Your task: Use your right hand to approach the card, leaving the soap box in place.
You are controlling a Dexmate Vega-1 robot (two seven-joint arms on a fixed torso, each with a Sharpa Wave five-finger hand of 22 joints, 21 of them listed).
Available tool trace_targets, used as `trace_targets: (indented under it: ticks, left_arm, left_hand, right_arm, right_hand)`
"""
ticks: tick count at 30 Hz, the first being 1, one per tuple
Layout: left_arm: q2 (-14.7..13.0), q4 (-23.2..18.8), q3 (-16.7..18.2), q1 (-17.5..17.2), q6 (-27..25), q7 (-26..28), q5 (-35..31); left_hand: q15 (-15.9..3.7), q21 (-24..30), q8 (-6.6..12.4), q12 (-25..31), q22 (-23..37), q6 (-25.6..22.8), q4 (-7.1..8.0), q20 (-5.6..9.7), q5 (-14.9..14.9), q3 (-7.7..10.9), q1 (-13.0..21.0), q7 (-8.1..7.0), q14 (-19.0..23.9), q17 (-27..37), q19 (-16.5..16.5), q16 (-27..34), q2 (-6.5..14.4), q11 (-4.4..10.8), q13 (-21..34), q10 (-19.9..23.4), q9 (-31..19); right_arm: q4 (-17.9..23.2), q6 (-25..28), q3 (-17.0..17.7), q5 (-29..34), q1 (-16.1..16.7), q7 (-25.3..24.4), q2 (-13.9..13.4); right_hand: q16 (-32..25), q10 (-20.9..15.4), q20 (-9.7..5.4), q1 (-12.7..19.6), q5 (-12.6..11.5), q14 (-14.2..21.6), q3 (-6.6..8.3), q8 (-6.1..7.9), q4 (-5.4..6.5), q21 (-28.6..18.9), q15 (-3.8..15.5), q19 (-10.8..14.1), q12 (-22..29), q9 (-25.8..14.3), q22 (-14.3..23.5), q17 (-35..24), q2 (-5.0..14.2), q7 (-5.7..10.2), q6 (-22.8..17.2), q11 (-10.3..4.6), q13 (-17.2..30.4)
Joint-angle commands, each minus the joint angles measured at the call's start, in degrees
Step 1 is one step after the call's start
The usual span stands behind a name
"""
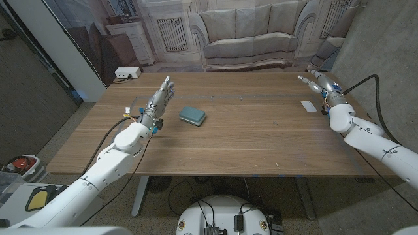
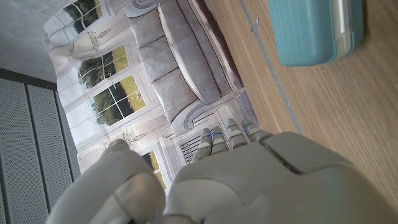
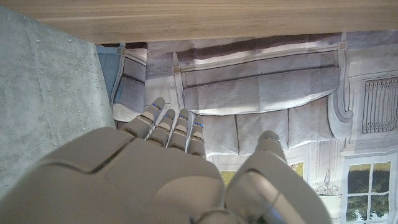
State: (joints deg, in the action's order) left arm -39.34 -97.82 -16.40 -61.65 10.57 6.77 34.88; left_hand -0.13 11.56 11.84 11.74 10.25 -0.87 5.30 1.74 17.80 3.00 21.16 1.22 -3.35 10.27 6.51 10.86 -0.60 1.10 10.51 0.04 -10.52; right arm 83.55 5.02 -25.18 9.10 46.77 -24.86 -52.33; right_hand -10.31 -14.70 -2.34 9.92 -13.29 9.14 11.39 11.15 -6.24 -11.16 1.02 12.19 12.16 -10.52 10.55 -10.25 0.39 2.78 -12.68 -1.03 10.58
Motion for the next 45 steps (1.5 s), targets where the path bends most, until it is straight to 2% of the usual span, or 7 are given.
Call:
trace_targets:
  ticks: [1, 20, 27, 45]
  left_arm:
    - [-0.16, -0.03, 0.53, -0.53, 0.54, 0.01, 0.27]
    - [0.32, 1.4, 0.56, 0.15, 1.43, -0.71, 0.46]
    - [-0.18, 0.71, 0.75, -0.07, 1.33, -0.55, 0.11]
    - [-0.66, 0.68, 0.94, -0.08, 0.43, -0.61, 0.37]
  left_hand:
    - [0.02, -0.12, -0.25, -0.02, 0.14, 0.26, 0.2, 0.51, 0.12, -0.4, 0.3, 0.16, -0.56, 0.26, 0.55, -0.13, 0.08, -0.03, 0.31, -0.36, -0.35]
    - [0.02, -0.16, -0.23, -0.03, 0.14, 0.11, 0.22, 0.41, 0.05, -0.6, 0.35, 0.31, -0.52, 0.27, 0.71, -0.08, 0.2, 0.04, 0.32, -0.34, -0.36]
    - [0.08, -0.15, -0.2, 0.0, 0.15, -0.02, 0.23, 0.4, 0.02, -0.7, 0.37, 0.36, -0.51, 0.27, 0.73, -0.07, 0.25, -0.12, 0.32, -0.23, -0.36]
    - [0.21, -0.15, -0.2, 0.01, 0.18, -0.16, 0.25, 0.37, -0.06, -0.93, 0.41, 0.34, -0.4, 0.27, 0.88, -0.02, 0.37, -0.15, 0.32, -0.15, -0.36]
  right_arm:
    - [2.02, 3.55, -0.66, 1.61, 0.35, 0.98, -0.77]
    - [0.81, 8.76, -4.13, 5.35, -2.48, 3.61, -0.29]
    - [0.54, 10.8, -4.96, 5.79, -3.16, 4.11, 0.14]
    - [-1.15, 14.54, -7.57, 6.03, -5.51, 6.53, 1.75]
  right_hand:
    - [0.05, 0.49, -2.75, -0.26, -0.39, -0.22, -0.28, -0.21, 0.04, 0.24, 0.24, -0.33, 0.04, -0.28, 0.06, -0.24, 0.05, 0.12, 0.1, -0.03, 0.1]
    - [0.33, 1.83, -2.13, -0.21, -0.61, -1.94, -0.33, -0.41, 0.01, 0.65, -0.38, -2.42, -0.42, -0.29, 0.07, -0.23, 0.21, 1.0, 1.1, 0.22, 0.11]
    - [-0.07, 1.23, -2.22, -0.1, -0.7, -1.32, -0.36, -0.07, -0.07, 0.31, 0.36, -2.14, -0.15, -0.29, 0.06, -0.19, 0.22, 1.13, 0.5, -0.13, 0.09]
    - [0.02, 2.27, -1.42, -0.11, -0.74, -1.99, -0.49, -0.21, -0.12, 0.37, -0.72, -3.01, -0.48, -0.29, 0.04, -0.18, 0.17, 1.57, 1.01, 0.31, 0.08]
